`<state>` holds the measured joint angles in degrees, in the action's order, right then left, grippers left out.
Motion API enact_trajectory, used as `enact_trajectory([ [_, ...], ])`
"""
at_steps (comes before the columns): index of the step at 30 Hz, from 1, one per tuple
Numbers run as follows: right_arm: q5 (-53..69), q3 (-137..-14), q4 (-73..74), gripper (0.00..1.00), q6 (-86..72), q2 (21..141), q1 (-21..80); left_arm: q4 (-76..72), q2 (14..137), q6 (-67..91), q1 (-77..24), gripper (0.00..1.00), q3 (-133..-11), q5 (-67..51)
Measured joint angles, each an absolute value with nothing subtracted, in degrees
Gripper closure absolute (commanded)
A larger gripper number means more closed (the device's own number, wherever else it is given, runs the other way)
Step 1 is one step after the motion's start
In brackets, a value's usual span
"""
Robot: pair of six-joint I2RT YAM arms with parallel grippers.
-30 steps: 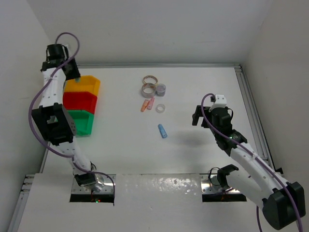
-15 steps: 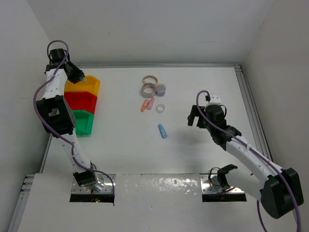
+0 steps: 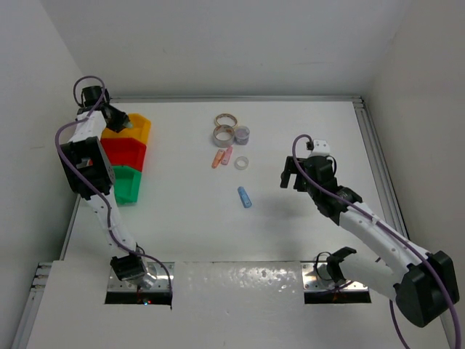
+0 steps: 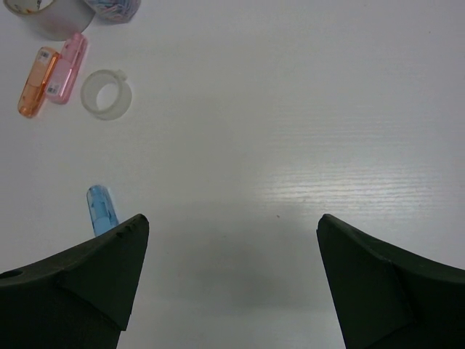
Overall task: Sort the stationery into containers
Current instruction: Place the stationery in the storage box, then pick up the stationery from the center of the board.
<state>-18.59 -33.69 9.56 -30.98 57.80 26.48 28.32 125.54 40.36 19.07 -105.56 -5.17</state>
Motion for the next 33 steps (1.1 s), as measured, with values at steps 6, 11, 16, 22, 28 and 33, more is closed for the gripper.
enact_trajectory([
  [6,-19.6,-34.9,10.3,0.04,-30.4,58.0,26.8,25.5,126.0,39.4,19.1,0.34,-105.2,-4.2],
  [11,-19.8,-36.3,10.7,0.04,-29.5,58.8,26.9,23.8,126.0,38.9,19.2,0.36,-105.0,-4.0],
  [16,-19.8,-37.1,11.1,0.04,-28.2,60.0,27.5,22.8,124.9,36.2,18.9,0.57,-105.1,-5.7],
  [22,-19.8,-37.5,13.0,0.03,-27.4,60.3,28.0,22.3,118.7,14.3,13.3,0.40,-106.6,-12.4],
  [28,-20.7,-36.0,14.8,0.04,-28.2,55.2,28.1,28.0,110.3,-5.9,-7.1,0.41,-106.5,-12.8],
  [33,-21.5,-31.9,16.5,0.04,-29.8,47.2,28.3,35.2,112.5,-14.4,-22.1,0.36,-101.9,-7.3],
])
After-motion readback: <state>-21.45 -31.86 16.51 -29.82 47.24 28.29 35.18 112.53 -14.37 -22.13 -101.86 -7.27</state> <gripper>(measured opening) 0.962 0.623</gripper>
